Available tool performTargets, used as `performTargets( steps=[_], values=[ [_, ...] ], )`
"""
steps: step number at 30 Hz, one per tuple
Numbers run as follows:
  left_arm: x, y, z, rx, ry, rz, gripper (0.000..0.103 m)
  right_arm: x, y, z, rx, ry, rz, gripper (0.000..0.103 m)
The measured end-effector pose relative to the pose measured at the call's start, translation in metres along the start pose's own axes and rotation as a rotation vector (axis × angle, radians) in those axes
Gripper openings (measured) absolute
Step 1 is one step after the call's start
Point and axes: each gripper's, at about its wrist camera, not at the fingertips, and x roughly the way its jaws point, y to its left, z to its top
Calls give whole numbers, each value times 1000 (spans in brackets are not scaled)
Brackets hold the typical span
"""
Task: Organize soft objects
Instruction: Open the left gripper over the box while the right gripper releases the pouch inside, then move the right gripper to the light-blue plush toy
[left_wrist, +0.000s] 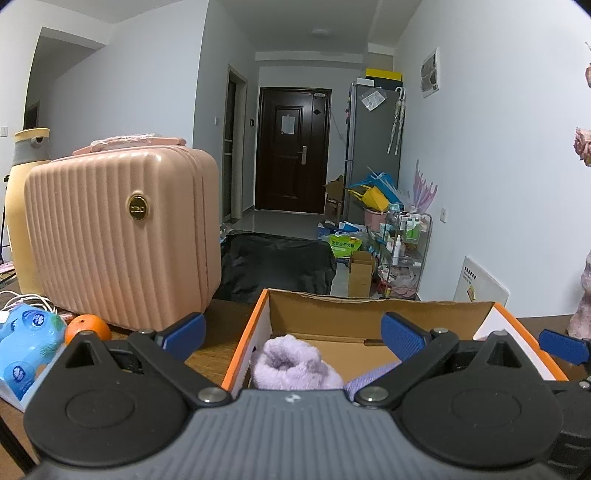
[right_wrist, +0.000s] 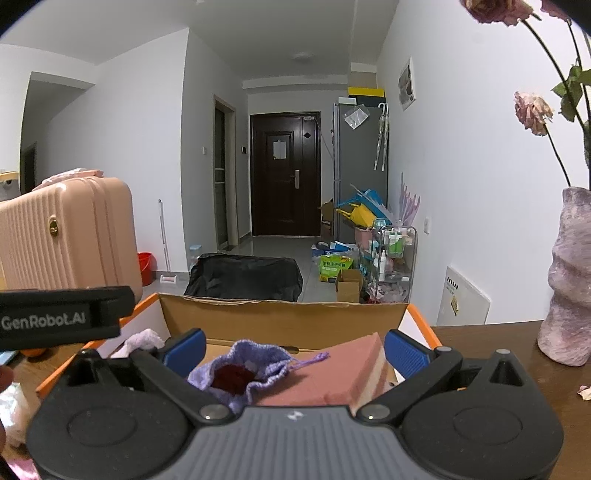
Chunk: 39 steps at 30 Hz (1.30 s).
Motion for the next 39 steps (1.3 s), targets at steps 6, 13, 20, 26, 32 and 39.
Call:
performTargets(
  steps=[6,13,20,26,32,39],
  values=[
    [-19,7,-5,-7,-3,-5,103,-20,-2,-5,-18,-12,1,103],
    [-46,16,-14,-7,-6,-10,103,-49,-1,-15,-37,-26,-2,103],
    [-74,24,-27,7,-17,-7,103,-80,-3,-27,-21,-29,-5,103],
    [-96,33,-39,14,-12,-2,103,-102,2,-37,-34,-25,-2,103],
    [-117,40,-47,16,-12,-1,103,-122,6,-47,-44,-21,-3,103],
    [-136,48,-57,22,3,-8,103,-143,9,-60,-54,-11,-2,103]
  ],
)
